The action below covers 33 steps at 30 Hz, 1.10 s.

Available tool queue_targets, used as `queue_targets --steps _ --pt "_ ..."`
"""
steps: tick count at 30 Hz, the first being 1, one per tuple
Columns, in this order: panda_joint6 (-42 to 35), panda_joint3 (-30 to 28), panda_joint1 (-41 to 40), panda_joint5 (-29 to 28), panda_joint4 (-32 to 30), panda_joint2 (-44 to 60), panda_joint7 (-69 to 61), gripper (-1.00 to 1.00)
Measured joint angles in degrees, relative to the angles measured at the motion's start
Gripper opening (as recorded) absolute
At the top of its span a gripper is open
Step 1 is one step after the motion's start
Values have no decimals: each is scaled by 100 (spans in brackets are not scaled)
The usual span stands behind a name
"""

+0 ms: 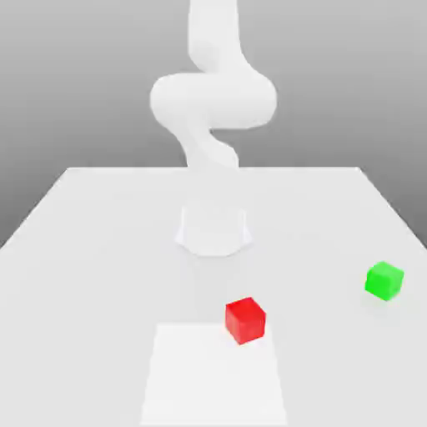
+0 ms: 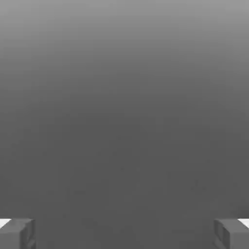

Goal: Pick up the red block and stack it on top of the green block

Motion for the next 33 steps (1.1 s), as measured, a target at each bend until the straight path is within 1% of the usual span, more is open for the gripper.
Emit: queue_targets --steps 12,16,19,23,24,30,33 --pt "1641 -49 574 -27 -2250 1987 -991 0" --pt "2358 -73 792 -20 -3045 2902 -1385 0" --pt "3247 -28 877 4 -3254 4052 -1572 0" --pt "4037 -7 861 17 -3185 4993 -1610 0" --pt "4183 -3 857 18 -3163 5164 -1613 -100" --pt "4252 1 848 -4 -3152 5249 -1594 -100" --pt "3940 19 831 -5 -3204 4884 -1593 -100"
